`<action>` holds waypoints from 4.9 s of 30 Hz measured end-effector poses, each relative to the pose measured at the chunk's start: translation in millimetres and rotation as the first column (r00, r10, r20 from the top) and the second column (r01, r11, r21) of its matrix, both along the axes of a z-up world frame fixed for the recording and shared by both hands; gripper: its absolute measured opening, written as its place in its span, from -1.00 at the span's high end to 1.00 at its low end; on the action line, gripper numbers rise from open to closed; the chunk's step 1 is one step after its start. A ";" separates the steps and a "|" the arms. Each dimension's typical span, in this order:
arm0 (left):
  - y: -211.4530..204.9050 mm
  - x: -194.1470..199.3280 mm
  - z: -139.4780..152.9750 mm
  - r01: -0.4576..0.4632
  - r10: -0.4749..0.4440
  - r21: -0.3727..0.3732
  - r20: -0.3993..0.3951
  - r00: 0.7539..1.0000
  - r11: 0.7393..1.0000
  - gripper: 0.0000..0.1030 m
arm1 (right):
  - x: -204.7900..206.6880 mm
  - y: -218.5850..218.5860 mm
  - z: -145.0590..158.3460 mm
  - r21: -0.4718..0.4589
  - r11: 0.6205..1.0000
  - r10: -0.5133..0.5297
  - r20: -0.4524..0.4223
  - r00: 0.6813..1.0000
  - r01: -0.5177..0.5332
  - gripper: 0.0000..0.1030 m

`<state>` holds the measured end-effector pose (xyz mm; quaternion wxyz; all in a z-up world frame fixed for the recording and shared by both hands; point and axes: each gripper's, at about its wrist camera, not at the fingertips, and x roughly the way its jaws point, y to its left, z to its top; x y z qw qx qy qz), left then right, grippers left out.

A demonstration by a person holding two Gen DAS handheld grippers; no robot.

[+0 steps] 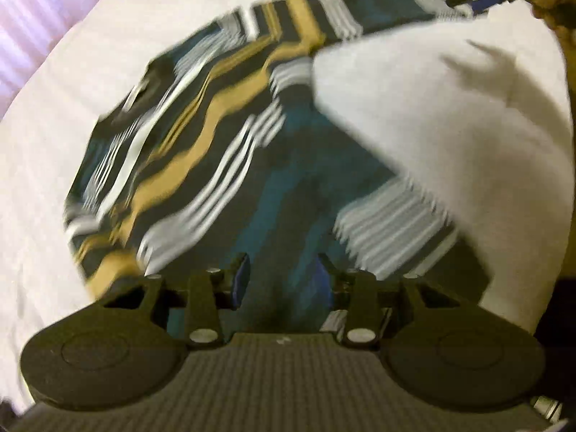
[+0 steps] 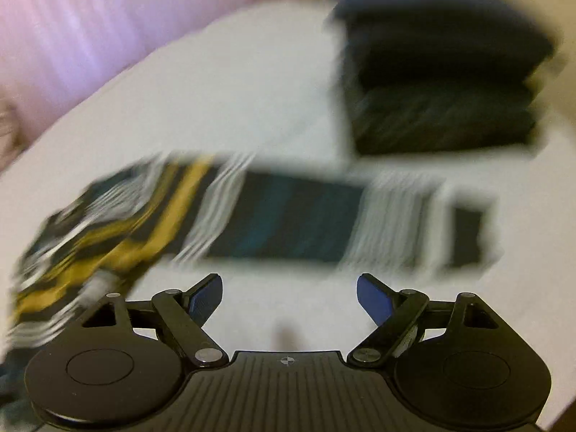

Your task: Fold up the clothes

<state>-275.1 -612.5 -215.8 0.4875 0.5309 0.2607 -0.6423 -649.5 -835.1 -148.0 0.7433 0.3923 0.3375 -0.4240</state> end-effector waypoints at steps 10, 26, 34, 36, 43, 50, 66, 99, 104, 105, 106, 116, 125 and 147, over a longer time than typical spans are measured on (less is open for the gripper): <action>74.7 49.5 -15.2 -0.068 0.068 0.020 -0.009 0.998 0.997 0.23 | 124.3 163.5 -64.7 0.284 0.846 0.420 0.164 0.893 -0.450 -0.65; 146.6 93.5 -20.3 -0.103 0.098 -0.034 -0.120 0.988 0.994 0.20 | 113.6 188.9 -64.2 0.317 0.922 0.225 0.035 0.974 -0.224 0.92; 155.4 76.3 -28.7 -0.104 0.097 -0.022 -0.205 0.974 0.994 0.16 | 23.9 144.1 -0.7 0.127 0.989 0.101 -0.244 0.964 -0.072 0.94; 157.1 75.5 -33.4 -0.172 0.165 -0.009 -0.232 0.959 0.985 0.12 | 26.6 137.8 -4.5 0.131 0.987 0.129 -0.271 0.954 -0.096 0.98; 154.2 66.3 -54.6 -0.377 0.385 0.090 -0.313 0.868 0.922 0.12 | 36.8 123.9 -48.6 0.196 0.950 0.290 -0.275 0.917 -0.242 0.98; 140.4 41.5 -63.6 -0.285 0.322 0.172 -0.259 0.911 0.943 0.17 | 17.7 111.5 -64.3 0.269 0.912 0.380 -0.267 0.886 -0.310 0.97; 37.2 67.4 -21.7 -0.039 0.050 0.158 -0.067 0.997 0.987 0.10 | 24.8 113.0 -92.2 0.318 0.898 0.401 -0.304 0.864 -0.305 0.97; 130.4 32.8 -75.9 -0.470 0.495 0.155 -0.306 0.814 0.869 0.06 | 16.8 111.9 -77.4 0.303 0.930 0.241 -0.068 0.968 -0.210 -0.31; 144.5 39.8 -69.6 -0.458 0.478 0.143 -0.346 0.807 0.877 0.30 | 18.9 114.7 -77.4 0.303 0.907 0.316 -0.028 0.948 -0.294 -0.30; 146.2 42.5 -70.8 -0.462 0.482 0.145 -0.351 0.803 0.875 0.30 | 19.0 115.6 -78.2 0.304 0.901 0.330 -0.020 0.944 -0.308 -0.30; 146.7 44.4 -72.7 -0.468 0.489 0.148 -0.353 0.798 0.871 0.30 | 18.7 116.4 -79.4 0.307 0.896 0.341 -0.016 0.940 -0.320 -0.30; 140.9 42.2 -75.4 -0.479 0.502 0.157 -0.357 0.788 0.864 0.67 | 19.6 108.4 -83.5 0.374 0.892 0.273 0.000 0.962 -0.253 -0.30; 140.8 39.2 -72.4 -0.449 0.477 0.163 -0.335 0.813 0.879 0.84 | 31.3 104.1 -87.5 0.398 0.893 0.259 -0.076 0.963 -0.209 0.01; 198.9 9.6 -22.8 -0.337 0.424 0.290 -0.330 0.843 0.896 0.92 | 5.3 149.0 -14.4 0.362 0.875 0.408 -0.198 0.891 -0.320 0.97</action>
